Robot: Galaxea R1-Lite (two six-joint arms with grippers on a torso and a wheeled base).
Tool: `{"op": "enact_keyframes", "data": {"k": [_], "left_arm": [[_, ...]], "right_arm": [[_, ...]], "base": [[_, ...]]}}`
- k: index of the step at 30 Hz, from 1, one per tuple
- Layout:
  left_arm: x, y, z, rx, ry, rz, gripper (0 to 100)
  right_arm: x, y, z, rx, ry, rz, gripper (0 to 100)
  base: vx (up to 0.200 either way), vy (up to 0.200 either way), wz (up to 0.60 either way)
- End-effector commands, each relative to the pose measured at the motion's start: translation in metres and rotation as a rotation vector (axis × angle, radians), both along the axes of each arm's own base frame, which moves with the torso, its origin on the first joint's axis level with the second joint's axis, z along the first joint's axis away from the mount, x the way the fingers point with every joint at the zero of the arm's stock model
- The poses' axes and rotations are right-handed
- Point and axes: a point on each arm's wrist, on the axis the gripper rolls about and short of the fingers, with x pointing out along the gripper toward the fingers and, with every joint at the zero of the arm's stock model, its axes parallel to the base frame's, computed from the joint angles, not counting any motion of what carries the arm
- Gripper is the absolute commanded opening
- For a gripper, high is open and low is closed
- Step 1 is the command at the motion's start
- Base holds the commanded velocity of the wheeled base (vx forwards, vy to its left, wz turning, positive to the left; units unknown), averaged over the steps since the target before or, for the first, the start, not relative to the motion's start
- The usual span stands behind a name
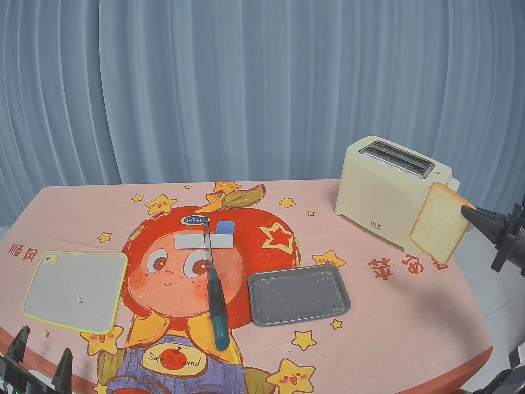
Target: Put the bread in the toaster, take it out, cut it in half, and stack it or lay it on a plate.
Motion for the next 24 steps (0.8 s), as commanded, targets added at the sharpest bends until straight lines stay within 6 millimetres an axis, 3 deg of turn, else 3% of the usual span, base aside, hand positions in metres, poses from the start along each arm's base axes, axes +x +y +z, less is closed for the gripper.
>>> {"op": "enact_keyframes", "data": {"k": [1, 7, 16, 24], "left_arm": [[0.0012, 0.0000, -0.0050, 0.000, 0.019, 0.001, 100], [0.0011, 0.0000, -0.0045, 0.000, 0.018, 0.001, 100], [0.0011, 0.0000, -0.0045, 0.000, 0.018, 0.001, 100], [0.0011, 0.0000, -0.0045, 0.001, 0.018, 0.000, 100]], "right_arm": [[-0.0012, 0.0000, -0.0015, -0.006, 0.001, -0.012, 0], [-0.0010, 0.0002, -0.0024, -0.008, 0.007, -0.017, 0], [-0.0008, 0.0016, -0.0075, -0.013, 0.027, -0.006, 0], [-0.0006, 0.0045, -0.0096, -0.014, 0.039, 0.012, 0]], "base": [[0.000, 0.000, 0.00], [0.000, 0.000, 0.00], [-0.200, 0.000, 0.00], [0.000, 0.000, 0.00]]}}
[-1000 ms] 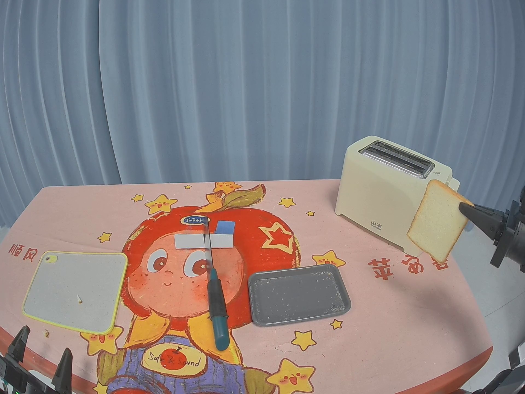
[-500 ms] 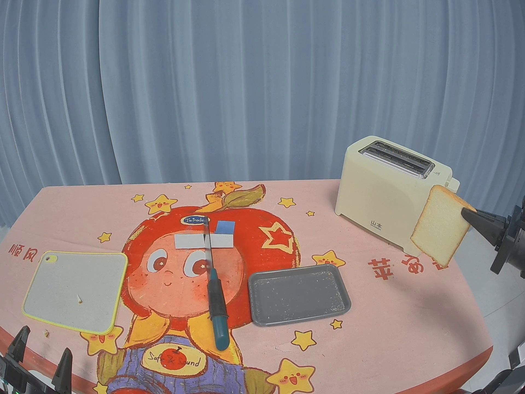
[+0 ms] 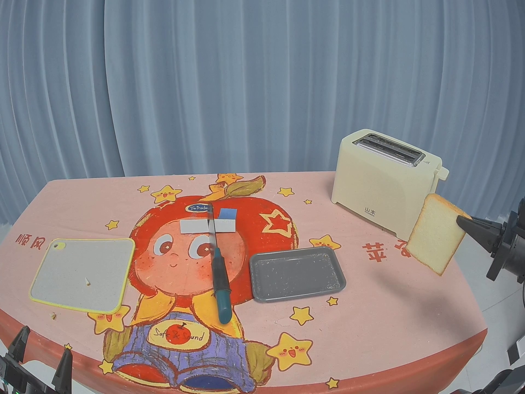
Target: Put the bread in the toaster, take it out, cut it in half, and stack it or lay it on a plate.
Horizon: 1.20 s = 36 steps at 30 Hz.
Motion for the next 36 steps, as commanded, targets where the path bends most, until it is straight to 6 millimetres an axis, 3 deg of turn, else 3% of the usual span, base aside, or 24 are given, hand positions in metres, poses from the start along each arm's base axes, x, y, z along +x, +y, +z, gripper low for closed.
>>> {"op": "enact_keyframes", "data": {"k": [1, 22, 36], "left_arm": [[0.001, 0.000, -0.005, 0.000, 0.018, 0.000, 100], [0.001, 0.000, -0.005, 0.000, 0.018, -0.002, 100], [0.001, 0.000, -0.005, 0.000, 0.018, 0.000, 100]], "right_arm": [[0.001, 0.001, -0.001, 0.000, 0.007, 0.007, 0], [-0.003, 0.011, -0.001, 0.007, 0.005, 0.075, 0], [-0.004, 0.012, -0.002, 0.010, 0.012, 0.088, 0]], "base": [[0.000, 0.000, 0.00], [0.000, 0.000, 0.00], [0.000, 0.200, 0.00]]}}
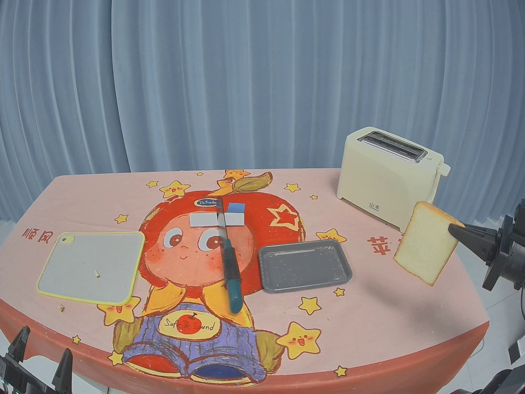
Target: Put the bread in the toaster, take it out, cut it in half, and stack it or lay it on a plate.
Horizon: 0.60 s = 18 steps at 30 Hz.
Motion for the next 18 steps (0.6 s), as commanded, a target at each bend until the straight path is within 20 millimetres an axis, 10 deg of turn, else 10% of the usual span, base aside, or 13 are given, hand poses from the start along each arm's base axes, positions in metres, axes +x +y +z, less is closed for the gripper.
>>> {"op": "enact_keyframes", "data": {"k": [1, 18], "left_arm": [[0.0011, 0.0000, -0.0045, 0.000, 0.017, 0.001, 100], [0.0011, 0.0000, -0.0045, 0.000, 0.017, 0.001, 100]], "right_arm": [[0.0002, 0.0003, -0.0003, -0.002, 0.001, 0.003, 0], [-0.0024, 0.0049, -0.0027, -0.004, 0.008, 0.038, 0]], "base": [[0.000, 0.200, 0.00], [0.000, 0.200, 0.00]]}}
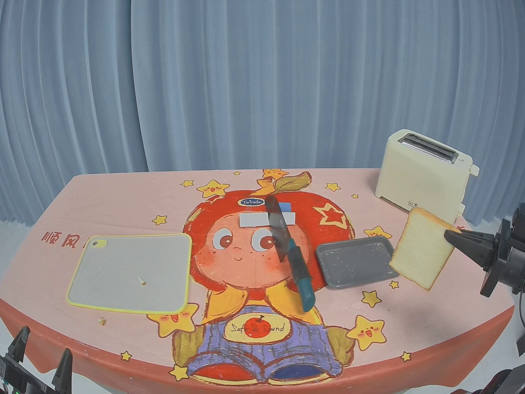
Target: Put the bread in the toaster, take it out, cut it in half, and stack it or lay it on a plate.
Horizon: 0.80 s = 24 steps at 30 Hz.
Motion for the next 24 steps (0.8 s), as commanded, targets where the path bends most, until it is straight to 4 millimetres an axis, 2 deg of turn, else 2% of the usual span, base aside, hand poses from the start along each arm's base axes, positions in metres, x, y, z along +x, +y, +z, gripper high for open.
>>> {"op": "enact_keyframes", "data": {"k": [1, 19, 24], "left_arm": [[0.0011, 0.0000, -0.0045, 0.000, 0.018, 0.000, 100], [0.0011, 0.0000, -0.0045, 0.000, 0.018, -0.002, 100], [0.0011, 0.0000, -0.0045, 0.000, 0.018, -0.002, 100]], "right_arm": [[0.0001, 0.0005, -0.0004, -0.001, 0.001, 0.004, 0], [-0.0032, 0.0059, -0.0015, 0.000, 0.004, 0.046, 0], [-0.0038, 0.0078, -0.0021, -0.002, 0.006, 0.060, 0]], "base": [[0.000, 0.200, 0.00], [0.000, 0.200, 0.00], [0.000, 0.000, 0.00]]}}
